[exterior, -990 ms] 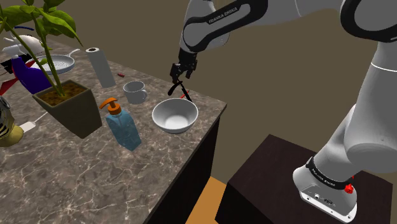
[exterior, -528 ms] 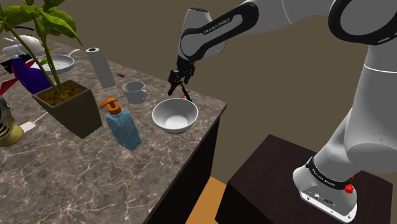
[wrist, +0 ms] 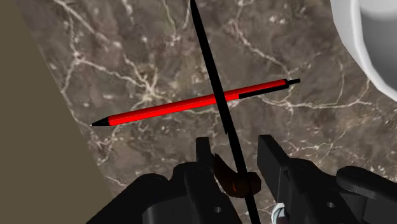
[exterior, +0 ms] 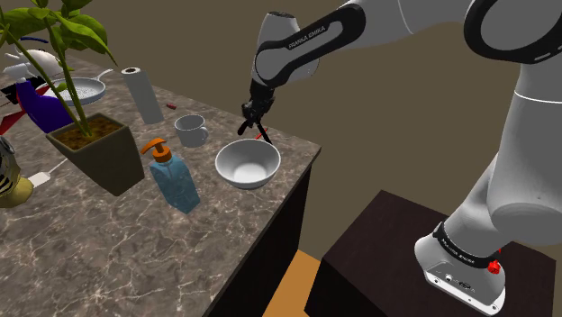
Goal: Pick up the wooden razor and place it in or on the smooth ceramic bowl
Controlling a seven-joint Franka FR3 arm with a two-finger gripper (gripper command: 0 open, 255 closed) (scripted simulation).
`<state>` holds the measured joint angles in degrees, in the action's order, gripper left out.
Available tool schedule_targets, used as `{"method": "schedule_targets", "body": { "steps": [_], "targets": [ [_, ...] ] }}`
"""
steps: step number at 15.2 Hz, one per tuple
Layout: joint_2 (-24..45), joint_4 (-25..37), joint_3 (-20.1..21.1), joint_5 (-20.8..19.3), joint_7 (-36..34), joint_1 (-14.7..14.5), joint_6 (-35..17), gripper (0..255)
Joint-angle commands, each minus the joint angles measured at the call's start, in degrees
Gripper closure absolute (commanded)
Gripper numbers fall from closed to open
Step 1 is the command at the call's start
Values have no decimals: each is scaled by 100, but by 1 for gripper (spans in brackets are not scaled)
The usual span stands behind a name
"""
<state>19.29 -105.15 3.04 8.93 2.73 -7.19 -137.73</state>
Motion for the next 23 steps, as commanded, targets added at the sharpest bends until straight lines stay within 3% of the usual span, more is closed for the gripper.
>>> {"method": "schedule_targets", "body": {
  "steps": [1, 8, 23],
  "targets": [
    [0, 0, 0, 0, 0, 0, 0, 255],
    [0, 0, 0, 0, 0, 0, 0, 255],
    [-427, 584, -30, -92, -158, -1, 1004, 255]
  ]
}}
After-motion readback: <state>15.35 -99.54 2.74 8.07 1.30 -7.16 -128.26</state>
